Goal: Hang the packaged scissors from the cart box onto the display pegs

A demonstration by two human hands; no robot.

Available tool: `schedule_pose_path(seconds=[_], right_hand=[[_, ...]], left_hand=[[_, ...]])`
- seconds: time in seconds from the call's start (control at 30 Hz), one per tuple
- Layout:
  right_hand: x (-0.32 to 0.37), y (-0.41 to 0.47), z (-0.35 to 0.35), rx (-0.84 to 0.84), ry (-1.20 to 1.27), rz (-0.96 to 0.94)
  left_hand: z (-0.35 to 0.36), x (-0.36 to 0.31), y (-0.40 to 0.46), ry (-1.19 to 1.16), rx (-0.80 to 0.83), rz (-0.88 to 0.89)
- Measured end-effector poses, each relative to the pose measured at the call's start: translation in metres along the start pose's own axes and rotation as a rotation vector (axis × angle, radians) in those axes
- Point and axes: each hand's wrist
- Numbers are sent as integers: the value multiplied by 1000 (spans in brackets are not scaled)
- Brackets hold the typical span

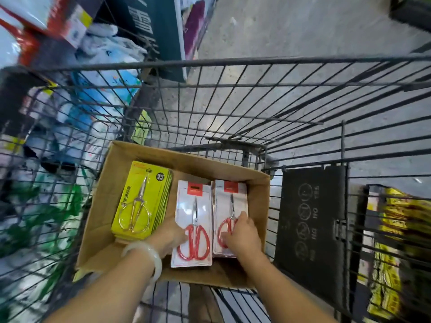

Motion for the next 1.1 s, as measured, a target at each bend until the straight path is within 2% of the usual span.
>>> schedule_pose_path(seconds=[0.13,0.3,0.43,0.57,0.67,0.8,0.97,1.1], right_hand=[[13,7,3,-21,-217,54],[13,11,-1,3,-231,139],[6,3,-3,-32,-27,112],[0,-17,-28,61,257,75],[6,-39,-50,149,468,-27],[43,-81,-72,258,673,-267],[104,-151,-73,354,702,-567],[135,-232,-45,457,564,-795]], left_hand=[[-13,14,-3,9,-45,-36],[-13,18,-5,-77,-46,-53],[-17,18,-14,-111,-40,0],[-28,15,-40,-176,-122,98],[-43,16,-67,-243,-196,189],[-70,28,-112,-499,-271,306],[-113,86,-174,-710,-399,439],[-126,167,-237,-819,-579,492]])
Point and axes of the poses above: each hand's wrist, its own y-axis towards the middle knuckle, its own z-axis out of the palm, x = y × z, and after that the axes turned 2 degrees about y, right-handed
